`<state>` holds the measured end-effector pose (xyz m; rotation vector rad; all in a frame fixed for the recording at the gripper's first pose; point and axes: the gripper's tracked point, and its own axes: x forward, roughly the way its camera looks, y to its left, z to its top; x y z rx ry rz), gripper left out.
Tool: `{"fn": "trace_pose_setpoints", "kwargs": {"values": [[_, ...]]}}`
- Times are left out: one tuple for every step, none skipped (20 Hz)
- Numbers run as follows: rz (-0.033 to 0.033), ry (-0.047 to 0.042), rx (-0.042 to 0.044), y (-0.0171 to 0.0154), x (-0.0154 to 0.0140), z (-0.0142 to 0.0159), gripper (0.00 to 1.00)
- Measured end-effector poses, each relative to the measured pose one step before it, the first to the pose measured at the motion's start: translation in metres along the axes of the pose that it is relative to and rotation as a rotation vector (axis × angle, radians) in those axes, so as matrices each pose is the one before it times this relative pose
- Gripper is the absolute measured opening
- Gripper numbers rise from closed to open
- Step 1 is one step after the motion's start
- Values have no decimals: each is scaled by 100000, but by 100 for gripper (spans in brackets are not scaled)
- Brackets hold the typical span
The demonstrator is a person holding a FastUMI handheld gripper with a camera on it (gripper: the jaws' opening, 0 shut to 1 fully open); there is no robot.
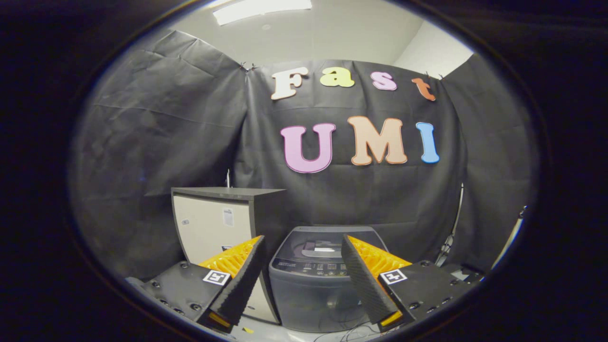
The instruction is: Put the clothes into the washing machine and then close the washing machine lid.
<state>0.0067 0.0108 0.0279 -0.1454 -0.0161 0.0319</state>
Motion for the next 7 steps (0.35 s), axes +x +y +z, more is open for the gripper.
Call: {"fn": "trace_pose_setpoints", "kwargs": {"values": [[365, 215, 649, 181, 39, -174, 99], [480, -418, 678, 150, -103, 111, 99], [49, -247, 170, 88, -66, -35, 99], [-235, -61, -289, 21, -66, 24, 99], [86, 214, -404, 30, -10, -106, 99], [382, 167, -492, 189, -14, -99, 99], [101, 170, -591, 67, 29, -151, 99]]}}
